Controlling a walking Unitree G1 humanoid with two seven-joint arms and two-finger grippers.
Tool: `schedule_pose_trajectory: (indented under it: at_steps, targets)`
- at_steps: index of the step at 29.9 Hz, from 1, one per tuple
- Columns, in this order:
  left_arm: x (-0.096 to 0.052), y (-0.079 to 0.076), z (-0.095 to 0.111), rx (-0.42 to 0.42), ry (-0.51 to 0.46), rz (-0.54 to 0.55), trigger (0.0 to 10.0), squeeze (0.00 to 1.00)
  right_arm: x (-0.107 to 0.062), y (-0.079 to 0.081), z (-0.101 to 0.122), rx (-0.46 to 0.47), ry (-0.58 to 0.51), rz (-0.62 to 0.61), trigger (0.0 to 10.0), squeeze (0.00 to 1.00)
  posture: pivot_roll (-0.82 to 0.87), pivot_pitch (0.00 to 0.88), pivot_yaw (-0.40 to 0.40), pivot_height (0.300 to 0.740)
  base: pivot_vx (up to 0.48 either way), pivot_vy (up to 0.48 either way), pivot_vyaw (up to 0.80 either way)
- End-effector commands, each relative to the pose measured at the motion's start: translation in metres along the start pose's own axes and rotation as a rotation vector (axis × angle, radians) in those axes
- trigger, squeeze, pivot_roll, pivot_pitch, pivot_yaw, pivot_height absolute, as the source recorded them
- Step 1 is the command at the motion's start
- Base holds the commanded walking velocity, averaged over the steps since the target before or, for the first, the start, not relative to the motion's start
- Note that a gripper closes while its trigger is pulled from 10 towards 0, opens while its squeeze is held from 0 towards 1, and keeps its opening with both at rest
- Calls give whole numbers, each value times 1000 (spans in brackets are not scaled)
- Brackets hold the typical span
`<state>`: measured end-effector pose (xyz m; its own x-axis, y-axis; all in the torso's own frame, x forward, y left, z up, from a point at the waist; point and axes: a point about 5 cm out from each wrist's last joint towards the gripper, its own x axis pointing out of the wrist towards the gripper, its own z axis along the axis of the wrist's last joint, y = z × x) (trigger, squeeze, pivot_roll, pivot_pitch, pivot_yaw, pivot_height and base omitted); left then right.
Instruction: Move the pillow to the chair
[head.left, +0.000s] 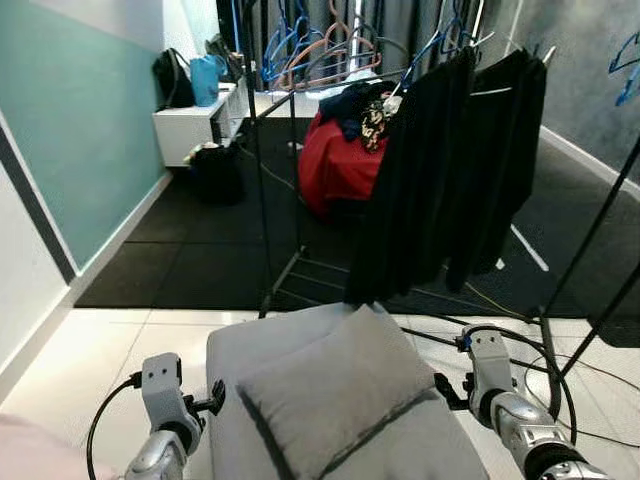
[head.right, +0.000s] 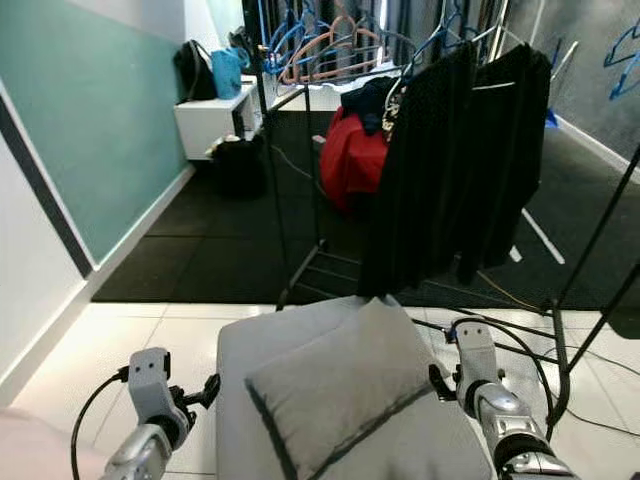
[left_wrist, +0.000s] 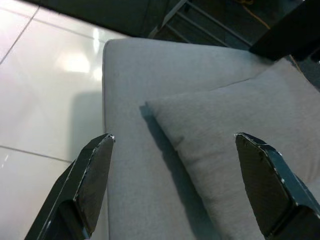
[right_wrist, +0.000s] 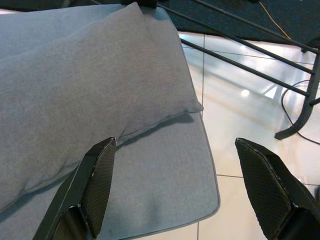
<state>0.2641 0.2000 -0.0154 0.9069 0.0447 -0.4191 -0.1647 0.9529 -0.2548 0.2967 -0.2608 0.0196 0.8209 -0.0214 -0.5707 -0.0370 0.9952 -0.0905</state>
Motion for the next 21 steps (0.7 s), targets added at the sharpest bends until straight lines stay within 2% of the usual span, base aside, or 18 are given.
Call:
schedule_pose_trajectory:
  at_steps: [1,9,14,21]
  targets:
    - [-2,9,-3,14,34,37,10000,0,2,2,6,31,-18,8,10000,0,-237,0,-32,740,-420,0,0]
    - [-2,9,-3,34,40,36,10000,0,2,7,1,46,-7,17,10000,0,-230,0,-31,740,-466,0,0]
    - [-2,10,-5,37,46,41,10000,0,2,6,0,45,-6,16,10000,0,-233,0,-30,740,-309,0,0]
    - [-1,8,-2,54,37,39,10000,0,1,4,-1,44,-5,9,10000,0,-232,0,-30,740,0,0,0]
